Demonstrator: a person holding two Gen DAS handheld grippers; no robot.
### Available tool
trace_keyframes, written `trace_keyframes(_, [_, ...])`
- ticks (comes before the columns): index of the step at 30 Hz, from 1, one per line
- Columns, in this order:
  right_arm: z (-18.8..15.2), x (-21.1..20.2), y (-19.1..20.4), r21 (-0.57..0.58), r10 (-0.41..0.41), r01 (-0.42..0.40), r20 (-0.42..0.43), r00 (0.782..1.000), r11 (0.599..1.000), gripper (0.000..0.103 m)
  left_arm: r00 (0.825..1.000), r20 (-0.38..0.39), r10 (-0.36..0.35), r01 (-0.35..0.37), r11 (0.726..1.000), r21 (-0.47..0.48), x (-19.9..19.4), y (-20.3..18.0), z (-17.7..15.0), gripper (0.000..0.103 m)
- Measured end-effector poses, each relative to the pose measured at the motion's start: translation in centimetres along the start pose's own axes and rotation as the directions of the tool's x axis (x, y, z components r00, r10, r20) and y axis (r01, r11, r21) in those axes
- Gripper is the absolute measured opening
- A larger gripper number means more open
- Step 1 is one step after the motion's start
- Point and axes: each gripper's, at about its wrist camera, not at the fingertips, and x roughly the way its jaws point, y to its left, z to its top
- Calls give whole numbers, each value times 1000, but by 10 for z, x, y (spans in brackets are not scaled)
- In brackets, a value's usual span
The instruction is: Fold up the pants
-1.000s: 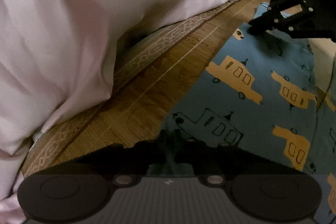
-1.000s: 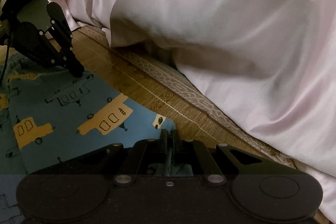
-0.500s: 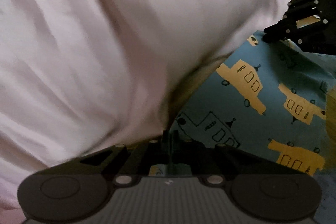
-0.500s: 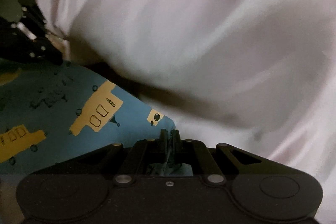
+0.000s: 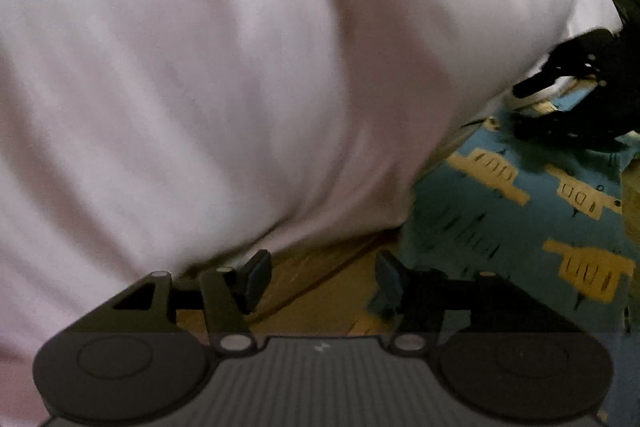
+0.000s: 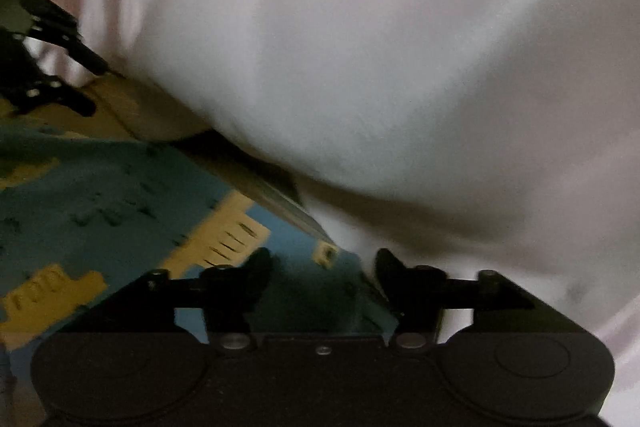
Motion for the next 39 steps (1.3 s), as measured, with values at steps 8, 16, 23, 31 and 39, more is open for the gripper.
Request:
trace_keyframes(8, [24,39,-20,33,58,-56,-84,995,998,69,977,-139,-159,147,985,-95,5,37,-28,51])
trace_keyframes(16, [31,56,-52,118,136,-118,-162,977,986,65,966,-200,-166,174,985,20,-4,25,-34,22])
trace_keyframes(23, [42,62,-73,114,161,-141,-187,969,983,9,974,-214,-74,86,995,45,-3,6,-28,0])
trace_keyframes(31, [32,45,-82,126,128,-111,-141,982,986,1,987,-144,66,-65,998,13,-23,11,-30,0])
trace_keyframes(39, [36,-6,-65,98,80,-72,-77,994,993,0,989,-91,114,-112,993,34,-43,-2,-28,0])
